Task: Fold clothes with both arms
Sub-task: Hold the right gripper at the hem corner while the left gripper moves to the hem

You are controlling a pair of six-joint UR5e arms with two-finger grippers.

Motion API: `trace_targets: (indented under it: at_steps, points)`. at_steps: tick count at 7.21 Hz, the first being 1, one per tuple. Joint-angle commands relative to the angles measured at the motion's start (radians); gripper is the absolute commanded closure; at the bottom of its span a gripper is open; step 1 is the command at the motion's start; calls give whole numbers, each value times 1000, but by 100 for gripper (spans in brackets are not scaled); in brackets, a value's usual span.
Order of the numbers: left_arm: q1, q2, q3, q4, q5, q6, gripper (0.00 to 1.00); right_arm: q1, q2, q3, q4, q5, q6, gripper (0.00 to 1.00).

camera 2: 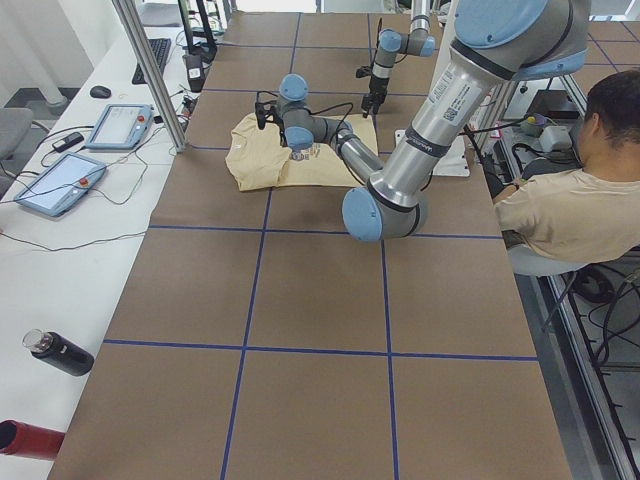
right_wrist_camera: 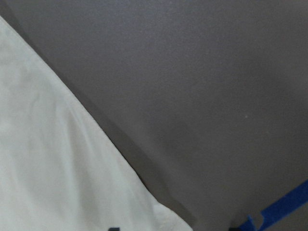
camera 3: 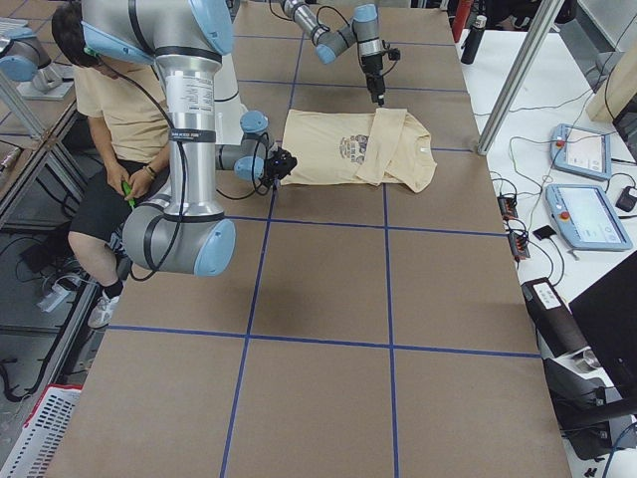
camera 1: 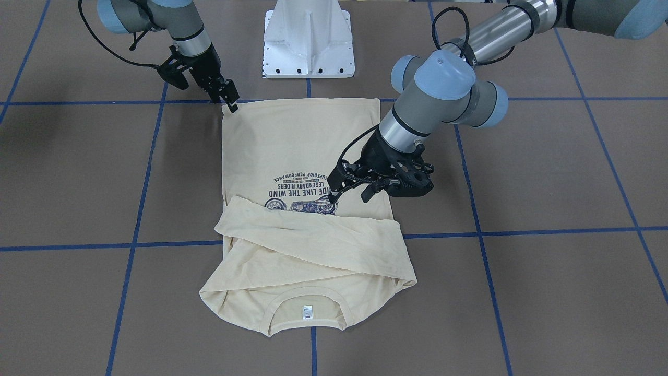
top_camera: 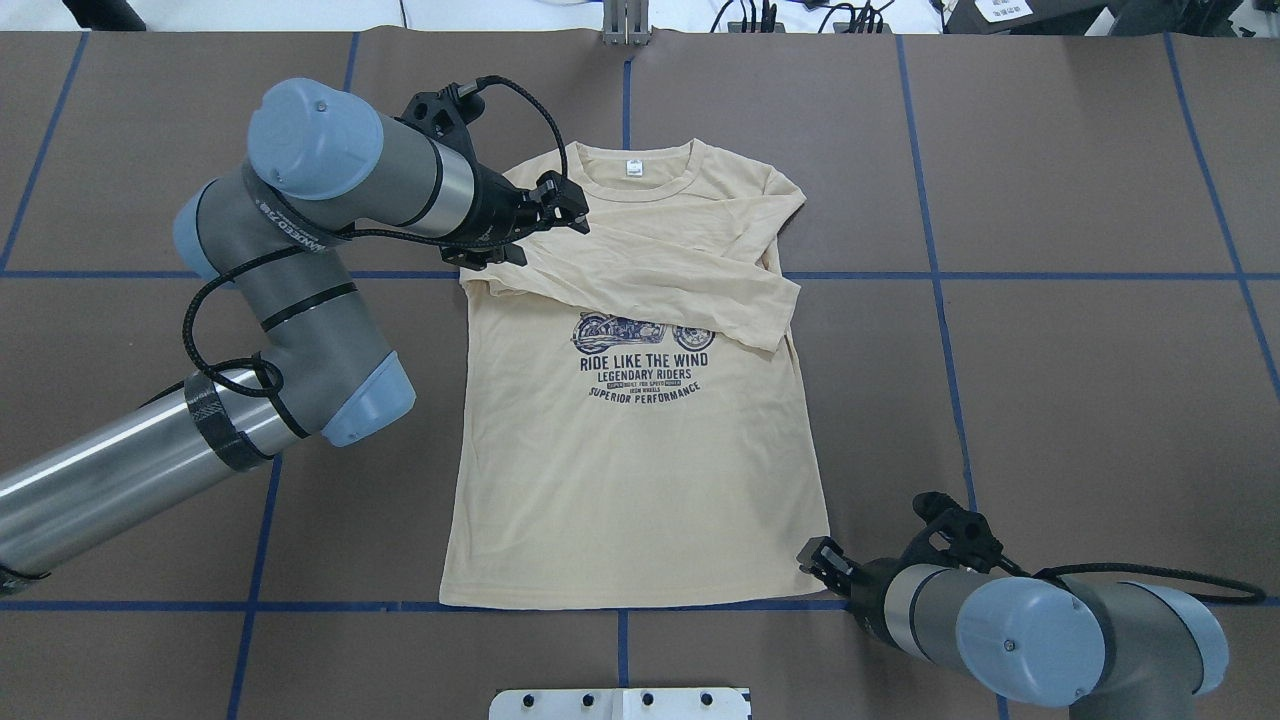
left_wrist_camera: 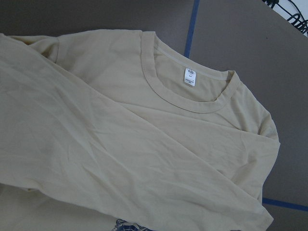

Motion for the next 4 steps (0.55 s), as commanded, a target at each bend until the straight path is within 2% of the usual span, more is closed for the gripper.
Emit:
trace_targets:
  at_steps: [1,4]
  points:
    - [-1,2,0,0,0,0,13,2,0,4,-5,0,0,100]
    - [-1,2,0,0,0,0,13,5,-1,10,-7,2,0,100]
